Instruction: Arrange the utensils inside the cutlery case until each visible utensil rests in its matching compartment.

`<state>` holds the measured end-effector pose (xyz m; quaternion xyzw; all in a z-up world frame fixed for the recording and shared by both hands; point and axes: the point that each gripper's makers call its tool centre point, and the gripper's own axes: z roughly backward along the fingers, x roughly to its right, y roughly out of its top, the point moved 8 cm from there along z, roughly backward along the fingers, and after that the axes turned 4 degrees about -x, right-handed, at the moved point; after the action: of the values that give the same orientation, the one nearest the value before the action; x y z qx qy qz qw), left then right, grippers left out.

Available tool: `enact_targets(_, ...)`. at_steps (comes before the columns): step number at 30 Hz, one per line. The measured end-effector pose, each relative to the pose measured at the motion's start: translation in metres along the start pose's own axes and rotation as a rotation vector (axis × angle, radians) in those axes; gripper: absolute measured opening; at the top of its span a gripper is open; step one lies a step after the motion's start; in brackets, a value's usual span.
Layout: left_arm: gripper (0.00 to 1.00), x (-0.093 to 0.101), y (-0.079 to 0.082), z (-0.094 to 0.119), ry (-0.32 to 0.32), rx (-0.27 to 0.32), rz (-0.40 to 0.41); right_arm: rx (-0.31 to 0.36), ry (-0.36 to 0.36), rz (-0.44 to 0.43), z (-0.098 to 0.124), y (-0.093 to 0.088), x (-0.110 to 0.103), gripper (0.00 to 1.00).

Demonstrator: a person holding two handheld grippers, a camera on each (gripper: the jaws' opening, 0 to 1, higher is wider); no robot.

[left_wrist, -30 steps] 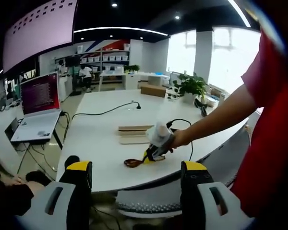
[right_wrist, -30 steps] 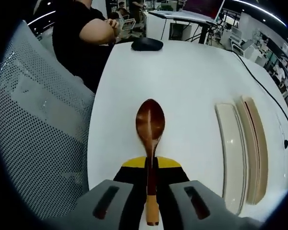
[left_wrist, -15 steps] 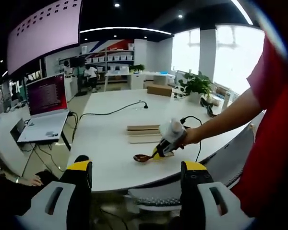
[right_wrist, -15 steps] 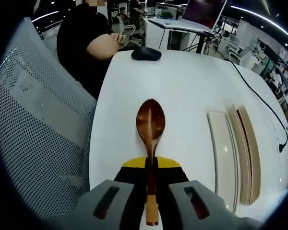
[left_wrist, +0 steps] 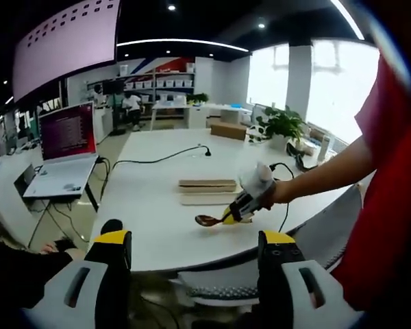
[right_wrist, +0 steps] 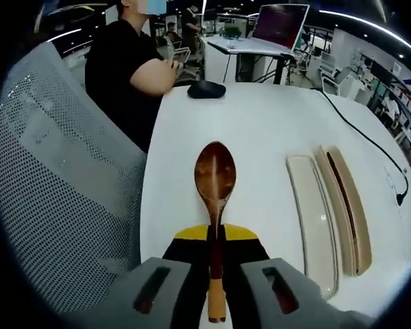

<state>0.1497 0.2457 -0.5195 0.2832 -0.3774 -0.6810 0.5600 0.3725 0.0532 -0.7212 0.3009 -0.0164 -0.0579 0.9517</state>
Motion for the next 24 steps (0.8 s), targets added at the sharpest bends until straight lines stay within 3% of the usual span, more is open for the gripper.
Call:
enact_targets(4,0.77,0.002,0.003,-0.003,0.000,0.005,-0.006,0.028,0.014,-0.060,0.006,-0.005,-0.002,0.01)
enact_targets(11,0.77,0.005,0.005,-0.011,-0.018,-0.017,-0.029,0.031,0.001,-0.061,0.016,-0.009,0.002,0.01)
enact_targets(16,0.76,0.008,0.017,-0.022,-0.042,-0.017,-0.094,0.051,-0.021,-0.079,0.022,-0.012,0.005,0.01)
enact_targets(19,0.77,0.015,0.026,-0.033,-0.093,0.005,-0.071,0.040,-0.028,-0.056,0.030,-0.015,0.003,0.01)
enact_targets(24,0.78,0.026,0.030,-0.043,-0.137,0.004,-0.104,0.011,-0.055,-0.008,0.039,-0.023,0.011,0.01)
